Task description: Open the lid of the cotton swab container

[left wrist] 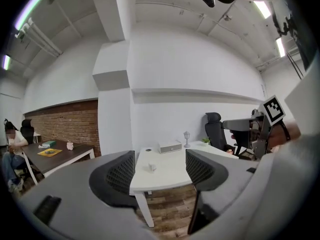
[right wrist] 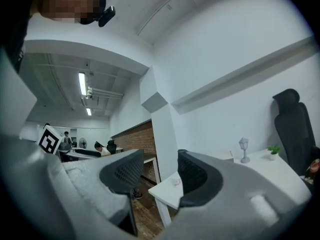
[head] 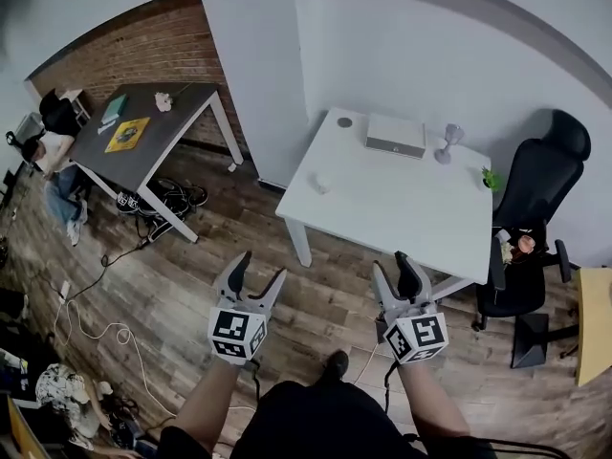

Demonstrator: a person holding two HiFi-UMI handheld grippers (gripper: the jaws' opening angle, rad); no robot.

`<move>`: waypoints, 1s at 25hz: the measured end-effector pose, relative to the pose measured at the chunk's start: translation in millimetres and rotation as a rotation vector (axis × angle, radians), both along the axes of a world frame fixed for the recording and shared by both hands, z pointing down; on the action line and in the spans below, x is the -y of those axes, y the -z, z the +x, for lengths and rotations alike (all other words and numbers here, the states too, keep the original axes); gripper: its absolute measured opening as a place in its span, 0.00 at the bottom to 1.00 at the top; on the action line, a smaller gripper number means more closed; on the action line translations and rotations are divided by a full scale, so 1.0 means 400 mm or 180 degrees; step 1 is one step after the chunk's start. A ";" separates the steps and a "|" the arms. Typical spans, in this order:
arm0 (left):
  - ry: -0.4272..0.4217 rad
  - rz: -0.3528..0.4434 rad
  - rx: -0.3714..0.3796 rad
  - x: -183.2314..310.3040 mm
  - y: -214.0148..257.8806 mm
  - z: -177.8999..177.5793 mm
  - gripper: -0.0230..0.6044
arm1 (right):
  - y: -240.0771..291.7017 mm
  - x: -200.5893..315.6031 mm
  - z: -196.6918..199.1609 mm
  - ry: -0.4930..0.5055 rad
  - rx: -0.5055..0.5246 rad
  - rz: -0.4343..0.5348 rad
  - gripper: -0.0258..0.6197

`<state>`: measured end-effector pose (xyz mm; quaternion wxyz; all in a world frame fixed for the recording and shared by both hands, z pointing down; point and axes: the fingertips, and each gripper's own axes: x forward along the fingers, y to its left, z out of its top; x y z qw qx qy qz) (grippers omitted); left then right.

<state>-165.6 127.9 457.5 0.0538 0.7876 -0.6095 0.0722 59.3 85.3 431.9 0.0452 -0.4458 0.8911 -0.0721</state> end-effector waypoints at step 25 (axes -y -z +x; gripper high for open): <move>-0.0773 -0.0512 0.0323 0.688 -0.340 0.000 0.54 | 0.015 0.549 0.024 -0.0873 -0.0258 -0.0017 0.36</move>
